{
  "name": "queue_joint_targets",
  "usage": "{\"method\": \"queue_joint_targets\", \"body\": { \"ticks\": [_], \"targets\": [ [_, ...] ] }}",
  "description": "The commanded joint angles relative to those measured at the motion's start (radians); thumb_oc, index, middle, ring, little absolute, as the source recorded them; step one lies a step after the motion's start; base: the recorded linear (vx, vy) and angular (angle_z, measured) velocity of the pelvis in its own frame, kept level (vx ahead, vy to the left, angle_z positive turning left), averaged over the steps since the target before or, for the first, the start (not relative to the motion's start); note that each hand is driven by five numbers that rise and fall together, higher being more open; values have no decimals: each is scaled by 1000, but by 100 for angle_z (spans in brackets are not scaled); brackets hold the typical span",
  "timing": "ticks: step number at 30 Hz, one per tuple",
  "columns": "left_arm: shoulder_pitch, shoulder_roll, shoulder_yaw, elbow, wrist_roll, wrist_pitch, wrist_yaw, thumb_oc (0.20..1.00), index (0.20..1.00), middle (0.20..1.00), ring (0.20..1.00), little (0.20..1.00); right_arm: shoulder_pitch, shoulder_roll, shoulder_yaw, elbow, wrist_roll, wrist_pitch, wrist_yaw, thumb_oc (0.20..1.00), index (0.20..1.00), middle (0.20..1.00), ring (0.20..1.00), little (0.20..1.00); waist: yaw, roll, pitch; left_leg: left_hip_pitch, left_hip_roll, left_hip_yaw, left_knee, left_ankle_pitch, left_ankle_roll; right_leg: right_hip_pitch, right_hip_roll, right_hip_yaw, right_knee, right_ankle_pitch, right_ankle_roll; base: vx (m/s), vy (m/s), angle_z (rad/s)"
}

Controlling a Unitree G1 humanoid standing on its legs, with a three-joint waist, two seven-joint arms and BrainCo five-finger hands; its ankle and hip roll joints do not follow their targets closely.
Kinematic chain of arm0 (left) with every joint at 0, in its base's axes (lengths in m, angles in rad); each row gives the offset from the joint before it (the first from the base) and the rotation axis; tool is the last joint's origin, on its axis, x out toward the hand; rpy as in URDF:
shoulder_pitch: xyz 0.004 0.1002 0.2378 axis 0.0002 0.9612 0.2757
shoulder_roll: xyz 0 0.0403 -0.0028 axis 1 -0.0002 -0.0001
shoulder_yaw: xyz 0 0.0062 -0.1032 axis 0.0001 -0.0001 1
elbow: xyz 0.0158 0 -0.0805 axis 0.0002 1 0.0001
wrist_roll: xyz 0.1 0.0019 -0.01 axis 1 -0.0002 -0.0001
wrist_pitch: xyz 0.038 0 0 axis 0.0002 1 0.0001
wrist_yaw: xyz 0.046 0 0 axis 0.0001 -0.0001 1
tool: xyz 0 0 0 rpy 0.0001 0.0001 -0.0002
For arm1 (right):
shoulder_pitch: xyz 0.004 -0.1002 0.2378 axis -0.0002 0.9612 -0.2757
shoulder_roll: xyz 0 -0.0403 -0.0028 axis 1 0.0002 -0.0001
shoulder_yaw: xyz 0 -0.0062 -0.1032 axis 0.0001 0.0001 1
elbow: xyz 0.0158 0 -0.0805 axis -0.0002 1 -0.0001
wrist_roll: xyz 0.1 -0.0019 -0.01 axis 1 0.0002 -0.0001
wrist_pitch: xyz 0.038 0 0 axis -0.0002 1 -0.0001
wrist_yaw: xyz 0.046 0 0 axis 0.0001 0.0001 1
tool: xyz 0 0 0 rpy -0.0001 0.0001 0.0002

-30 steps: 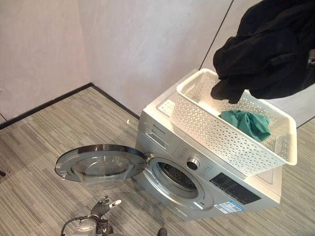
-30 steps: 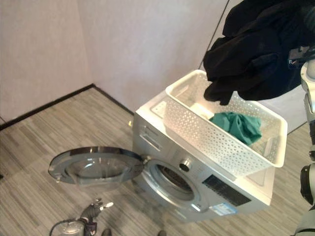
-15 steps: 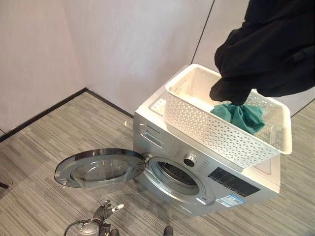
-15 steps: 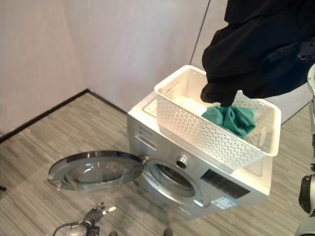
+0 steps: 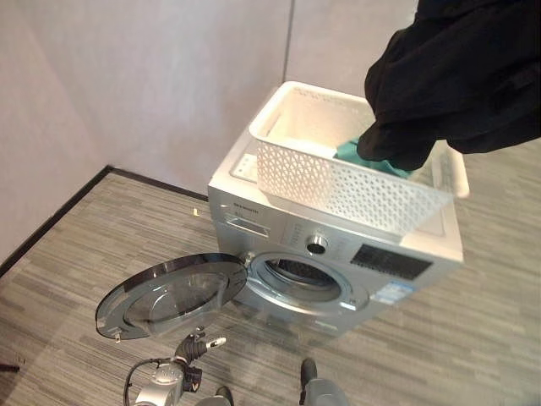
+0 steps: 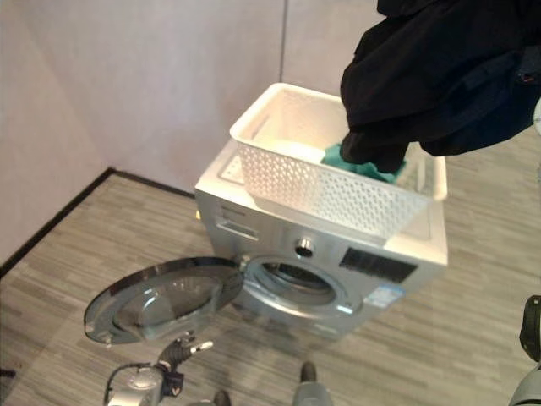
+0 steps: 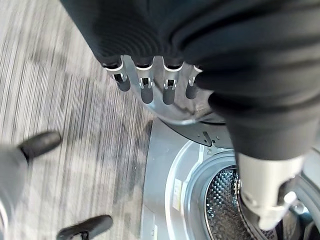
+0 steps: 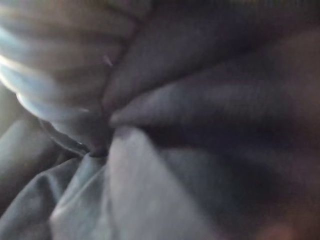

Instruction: Grab the laundry basket,head to the washer,open it,put in the laundry and shut it.

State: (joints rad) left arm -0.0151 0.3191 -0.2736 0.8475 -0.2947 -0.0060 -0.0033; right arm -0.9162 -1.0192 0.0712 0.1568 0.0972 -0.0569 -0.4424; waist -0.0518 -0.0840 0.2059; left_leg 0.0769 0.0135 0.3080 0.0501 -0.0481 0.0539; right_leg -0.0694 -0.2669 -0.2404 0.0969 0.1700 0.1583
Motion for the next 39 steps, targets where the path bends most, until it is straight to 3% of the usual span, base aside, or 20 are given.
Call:
{"method": "queue_joint_targets", "body": {
  "ticks": [1,5,7,12,19,27,30,33,39],
  "targets": [
    [50,41,28,10,11,-21,19,1000,1000,1000,1000,1000,-86,80,-7,-71,-83,-11,1,200,200,200,200,200,78,-11,-83,-28,32,-99,33,-96,6,-44,-73,-48,163,-51,33,-112,10,-51],
    [85,39,78,-21,-16,-36,34,1000,1000,1000,1000,1000,-38,201,-33,-199,-136,-43,27,200,200,200,200,200,128,-12,-127,-75,36,-40,15,-43,6,47,-6,-70,199,-157,16,-141,-58,-76],
    [89,48,80,-48,-11,-42,37,1000,1000,1000,1000,1000,-18,215,-37,-227,-144,-49,37,200,200,200,200,200,146,-19,-134,-84,37,-30,16,-35,4,70,8,-68,189,-176,13,-84,-95,-51],
    [117,104,105,-303,79,-96,64,1000,1000,1000,1000,1000,43,255,-27,-322,-122,-88,86,200,200,200,200,200,191,-33,-148,-126,84,16,25,13,-48,163,60,-65,-1,-244,-7,-108,-217,-49],
    [87,193,142,-589,219,-145,84,1000,1000,1000,1000,1000,148,251,-51,-398,-78,-122,151,200,200,200,200,200,175,-23,-133,-179,152,-21,6,103,-114,201,124,-95,-81,-266,-37,-84,-159,-8],
    [75,275,201,-943,365,-193,46,1000,1000,1000,1000,1000,455,311,-121,-523,2,-151,286,200,200,200,200,200,162,-7,-124,-197,177,-56,5,134,-134,232,158,-126,-99,-284,-66,-8,-70,29],
    [94,301,209,-1049,308,-192,-25,1000,1000,1000,1000,1000,567,319,-137,-572,33,-143,354,200,200,200,200,200,154,3,-124,-197,181,-64,5,141,-138,241,164,-138,-105,-286,-71,7,-42,11],
    [107,317,181,-1110,155,-147,-117,1000,1000,1000,1000,1000,631,310,-122,-600,50,-113,405,200,200,200,200,200,142,17,-115,-200,186,-67,6,150,-143,243,171,-141,-110,-286,-77,-8,-20,5],
    [57,335,82,-1137,98,-96,-183,1000,1000,1000,1000,1000,625,292,-98,-601,44,-88,415,200,200,200,200,200,126,28,-106,-193,189,-68,-5,158,-147,247,176,-144,-117,-285,-78,-3,-4,3]
  ]
}}
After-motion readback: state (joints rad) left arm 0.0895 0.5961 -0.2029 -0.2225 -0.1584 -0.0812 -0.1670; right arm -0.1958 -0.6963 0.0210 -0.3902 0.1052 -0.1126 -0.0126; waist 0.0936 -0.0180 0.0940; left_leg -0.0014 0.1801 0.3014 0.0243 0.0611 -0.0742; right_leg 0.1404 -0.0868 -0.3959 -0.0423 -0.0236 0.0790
